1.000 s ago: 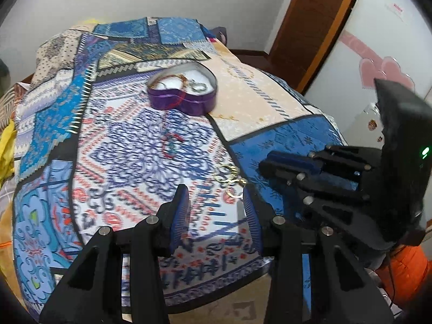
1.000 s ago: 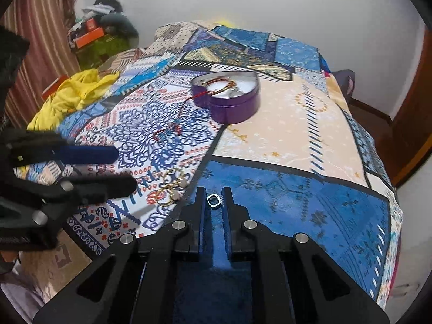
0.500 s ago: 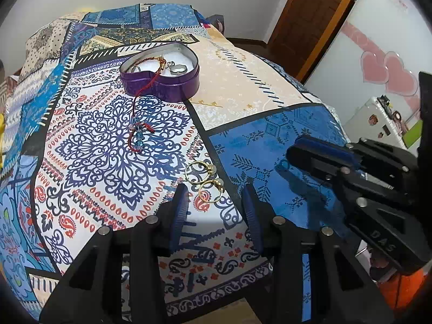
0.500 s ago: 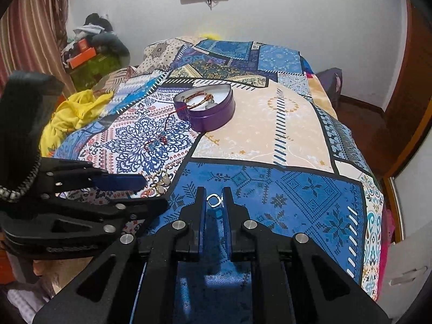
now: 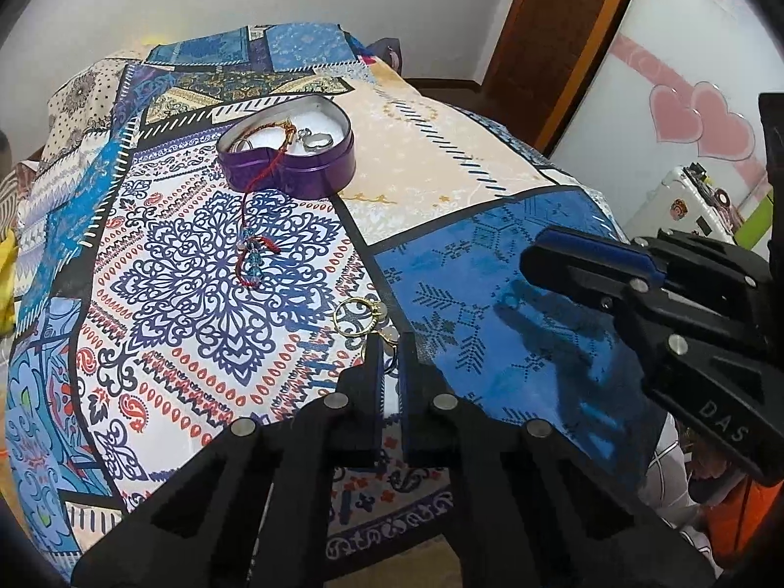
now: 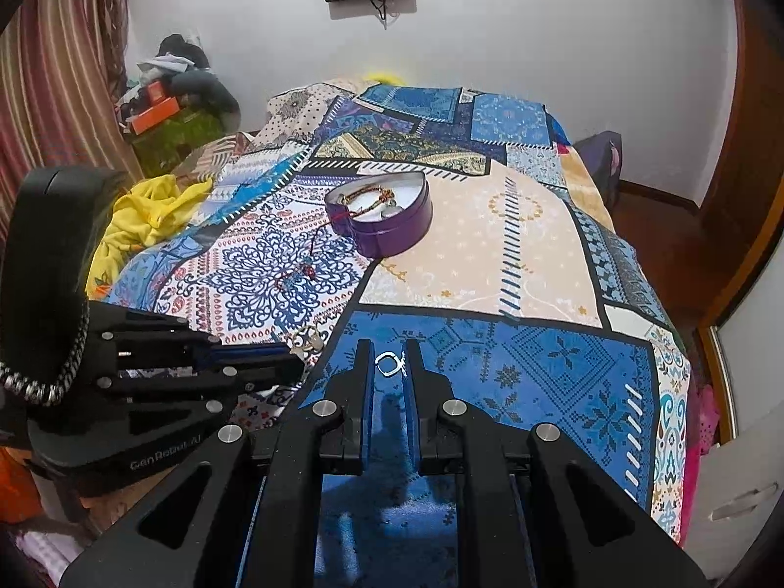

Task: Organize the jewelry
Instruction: 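Lift the small ring with the right tool while the left tool reaches the gold hoop earrings, then grasp a gold hoop earring with the left tool while the right tool carries the ring toward the tin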

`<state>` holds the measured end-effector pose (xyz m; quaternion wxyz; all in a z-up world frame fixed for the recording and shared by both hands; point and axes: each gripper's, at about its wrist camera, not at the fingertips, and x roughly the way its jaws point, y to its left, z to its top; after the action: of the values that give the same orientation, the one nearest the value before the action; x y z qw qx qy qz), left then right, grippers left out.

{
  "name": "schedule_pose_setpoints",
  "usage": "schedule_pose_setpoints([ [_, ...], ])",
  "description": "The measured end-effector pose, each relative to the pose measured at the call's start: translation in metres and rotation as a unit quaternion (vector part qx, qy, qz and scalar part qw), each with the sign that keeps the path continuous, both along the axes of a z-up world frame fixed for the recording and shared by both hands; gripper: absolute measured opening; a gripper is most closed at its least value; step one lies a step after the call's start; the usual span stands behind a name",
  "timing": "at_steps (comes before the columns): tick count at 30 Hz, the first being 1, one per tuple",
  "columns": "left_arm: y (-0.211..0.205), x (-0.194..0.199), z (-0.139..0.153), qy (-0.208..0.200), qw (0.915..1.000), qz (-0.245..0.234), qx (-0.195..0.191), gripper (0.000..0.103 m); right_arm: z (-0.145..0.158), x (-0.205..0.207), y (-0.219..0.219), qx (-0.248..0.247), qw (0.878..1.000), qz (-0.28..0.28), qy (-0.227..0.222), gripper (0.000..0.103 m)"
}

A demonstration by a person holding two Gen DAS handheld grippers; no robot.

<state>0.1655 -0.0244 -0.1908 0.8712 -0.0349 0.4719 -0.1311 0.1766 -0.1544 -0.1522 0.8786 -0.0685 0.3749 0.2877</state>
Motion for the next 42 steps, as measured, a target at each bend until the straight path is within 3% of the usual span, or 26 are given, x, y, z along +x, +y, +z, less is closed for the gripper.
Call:
schedule_pose_setpoints([
  [12, 0.020, -0.007, 0.028, -0.040, 0.9990, 0.015, -0.013, 0.000, 0.015, 0.001, 0.006, 0.005, 1.000, 0.001, -0.019, 0.010],
  [16, 0.027, -0.003, 0.029, -0.033, 0.9992, 0.013, -0.016, 0.000, 0.020, 0.003, 0.008, 0.008, 1.000, 0.001, -0.024, 0.010],
  [19, 0.028, -0.001, 0.020, -0.014, 0.9998, 0.009, -0.009, 0.011, 0.019, 0.005, 0.008, 0.008, 1.000, 0.001, -0.022, 0.010],
  [21, 0.027, 0.000, 0.013, -0.004, 0.9999, 0.008, -0.007, 0.028, 0.017, 0.006, 0.008, 0.007, 1.000, 0.001, -0.019, 0.010],
  [23, 0.025, 0.001, 0.006, 0.004, 1.0000, 0.006, -0.004, 0.031, 0.015, 0.007, 0.008, 0.004, 1.000, 0.001, -0.015, 0.010],
  [26, 0.022, 0.007, -0.008, 0.022, 0.9997, 0.006, 0.000, 0.031, 0.011, 0.009, 0.009, 0.002, 1.000, 0.001, -0.010, 0.010],
  [31, 0.025, 0.013, -0.011, 0.017, 0.9997, 0.016, -0.006, 0.031, 0.008, 0.011, 0.007, 0.002, 1.000, 0.001, -0.005, 0.010],
  [33, 0.025, 0.014, -0.012, 0.015, 0.9997, 0.018, 0.001, 0.020, 0.007, 0.011, 0.007, 0.003, 1.000, 0.000, -0.003, 0.010],
  [42, 0.026, 0.009, -0.008, 0.002, 0.9997, 0.022, 0.008, 0.020, 0.008, 0.012, 0.007, 0.007, 1.000, 0.000, -0.002, 0.010],
])
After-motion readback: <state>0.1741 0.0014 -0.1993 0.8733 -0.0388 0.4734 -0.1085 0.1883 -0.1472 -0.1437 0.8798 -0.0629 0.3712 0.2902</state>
